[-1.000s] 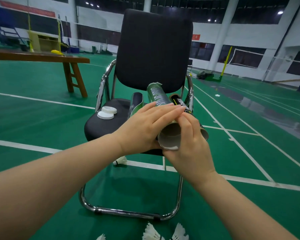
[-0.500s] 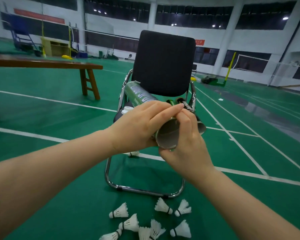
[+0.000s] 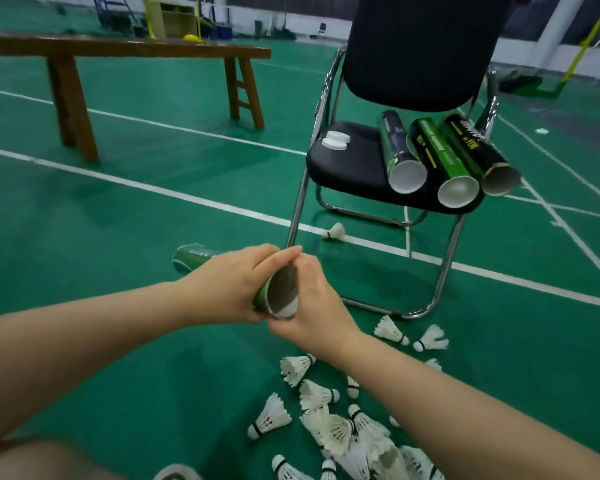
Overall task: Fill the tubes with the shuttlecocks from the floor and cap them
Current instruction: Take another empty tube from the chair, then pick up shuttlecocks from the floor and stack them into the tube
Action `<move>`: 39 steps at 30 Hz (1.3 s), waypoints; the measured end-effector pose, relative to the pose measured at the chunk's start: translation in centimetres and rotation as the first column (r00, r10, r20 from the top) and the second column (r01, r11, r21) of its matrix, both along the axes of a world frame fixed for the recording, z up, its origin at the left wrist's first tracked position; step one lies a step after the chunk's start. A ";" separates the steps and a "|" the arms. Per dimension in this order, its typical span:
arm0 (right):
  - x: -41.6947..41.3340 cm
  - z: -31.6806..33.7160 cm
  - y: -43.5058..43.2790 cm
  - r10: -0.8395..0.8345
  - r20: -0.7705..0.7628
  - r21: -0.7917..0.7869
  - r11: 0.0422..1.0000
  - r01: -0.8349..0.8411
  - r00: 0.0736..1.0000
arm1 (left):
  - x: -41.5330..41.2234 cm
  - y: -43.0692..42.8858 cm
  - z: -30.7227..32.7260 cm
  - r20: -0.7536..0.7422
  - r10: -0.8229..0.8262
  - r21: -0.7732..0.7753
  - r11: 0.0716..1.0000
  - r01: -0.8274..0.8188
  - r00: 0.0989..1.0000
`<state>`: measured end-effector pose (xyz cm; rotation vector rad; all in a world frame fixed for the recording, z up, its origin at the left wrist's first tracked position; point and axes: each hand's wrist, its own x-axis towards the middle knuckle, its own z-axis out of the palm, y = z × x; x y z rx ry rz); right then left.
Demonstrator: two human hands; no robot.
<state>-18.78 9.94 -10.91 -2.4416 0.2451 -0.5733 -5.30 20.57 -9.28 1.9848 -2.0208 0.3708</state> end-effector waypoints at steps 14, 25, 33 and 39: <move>5.0 -9.7 -5.8 -0.017 -0.200 0.258 0.964 0.069 0.980 | 5.2 -6.1 -10.9 -0.159 0.066 0.175 0.984 -0.037 0.985; 6.2 -11.2 -10.4 -0.148 -0.170 0.480 0.851 0.213 0.974 | 7.7 -9.8 -13.2 -0.443 0.236 0.267 0.956 -0.123 0.865; 6.5 -12.1 -12.9 -0.094 -0.119 0.577 0.804 0.146 0.988 | 9.4 -11.4 -13.1 -0.385 0.236 0.277 0.952 -0.132 0.892; 6.5 -13.3 -14.2 -0.148 -0.063 0.609 0.778 0.155 0.987 | 10.1 -11.8 -14.1 -0.342 0.301 0.366 0.915 -0.169 0.890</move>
